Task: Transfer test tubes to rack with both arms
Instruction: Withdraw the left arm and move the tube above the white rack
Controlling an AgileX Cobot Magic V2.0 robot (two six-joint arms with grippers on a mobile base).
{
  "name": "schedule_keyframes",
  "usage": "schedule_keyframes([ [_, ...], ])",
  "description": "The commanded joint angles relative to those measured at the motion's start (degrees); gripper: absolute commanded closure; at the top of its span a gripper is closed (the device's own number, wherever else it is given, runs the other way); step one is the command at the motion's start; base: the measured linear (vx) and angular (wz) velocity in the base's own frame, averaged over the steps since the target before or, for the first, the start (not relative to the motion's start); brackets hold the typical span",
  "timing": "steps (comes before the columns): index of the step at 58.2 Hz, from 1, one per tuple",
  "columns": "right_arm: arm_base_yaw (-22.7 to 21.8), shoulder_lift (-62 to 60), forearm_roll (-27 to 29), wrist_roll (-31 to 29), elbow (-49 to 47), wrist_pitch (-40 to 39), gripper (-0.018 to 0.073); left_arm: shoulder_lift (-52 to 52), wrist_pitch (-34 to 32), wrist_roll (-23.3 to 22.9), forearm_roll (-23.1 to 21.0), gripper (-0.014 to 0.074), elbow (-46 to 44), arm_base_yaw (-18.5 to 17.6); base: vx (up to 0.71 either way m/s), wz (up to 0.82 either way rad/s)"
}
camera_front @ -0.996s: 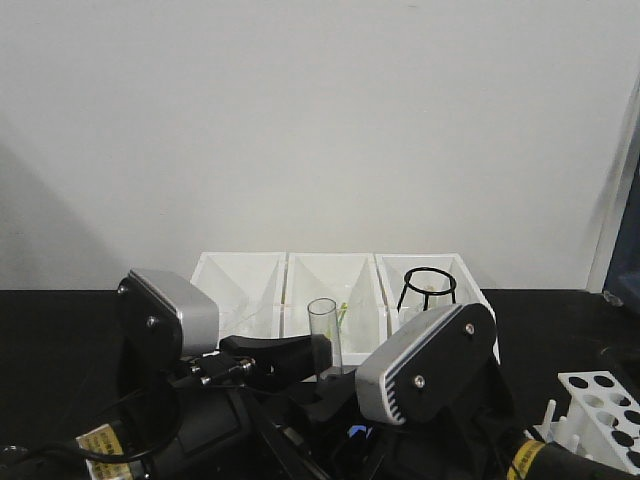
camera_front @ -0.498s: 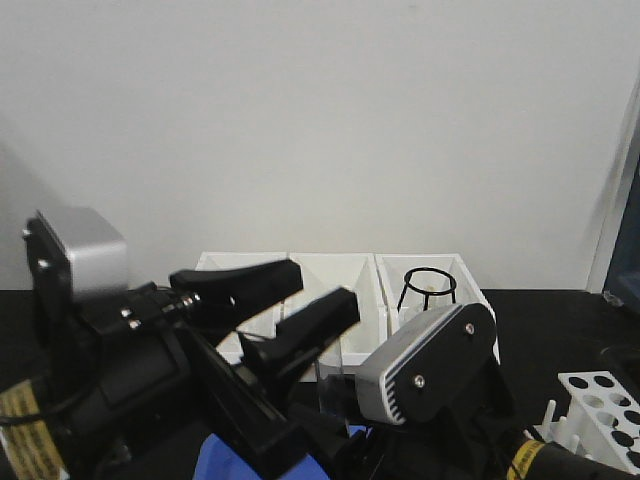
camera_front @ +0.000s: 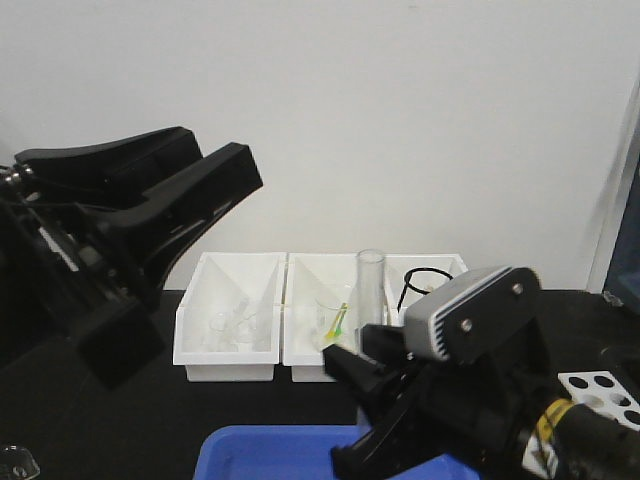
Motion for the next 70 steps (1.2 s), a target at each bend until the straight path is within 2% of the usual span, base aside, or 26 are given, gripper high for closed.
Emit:
schedule_keyframes([
  [1, -5.8, -1.4, 2.0, -0.1, -2.0, -5.6, 0.0566, -1.8, -0.3, 0.1, -0.8, 0.0161, -2.2, 0.0, 0.00, 0.00],
  [18, -30.4, -1.4, 1.8, -0.3, -2.0, -7.5, 0.0566, -1.7, 6.2, 0.2, -0.7, 0.0161, -2.2, 0.0, 0.00, 0.00],
  [26, -39.8, -1.4, 1.8, -0.3, -1.8, -7.8, 0.0566, -1.7, 8.7, 2.2, -0.7, 0.0161, -2.2, 0.0, 0.00, 0.00],
  [36, -48.9, -1.4, 1.8, 0.4, 8.3, -21.3, 0.0566, -1.7, 11.8, 3.1, -0.7, 0.0161, -2.2, 0.0, 0.00, 0.00],
  [42, -51.8, -1.0, 1.3, 3.6, 16.4, -31.9, 0.0566, -1.7, 13.2, 3.1, -0.7, 0.0161, -2.2, 0.0, 0.00, 0.00],
  [47, -53.0, 0.9, -1.4, 6.6, 21.1, -38.9, 0.0566, -1.7, 13.9, 3.1, -0.7, 0.0161, -2.2, 0.0, 0.00, 0.00],
  [57, -53.0, 6.9, -9.2, 11.1, 20.4, -43.6, 0.0566, -1.7, 14.1, 3.1, -0.7, 0.0161, -2.2, 0.0, 0.00, 0.00],
  [70, -53.0, 12.4, -18.6, 15.3, 14.4, -44.8, 0.0566, -1.7, 15.6, 3.1, -0.7, 0.0161, -2.2, 0.0, 0.00, 0.00],
])
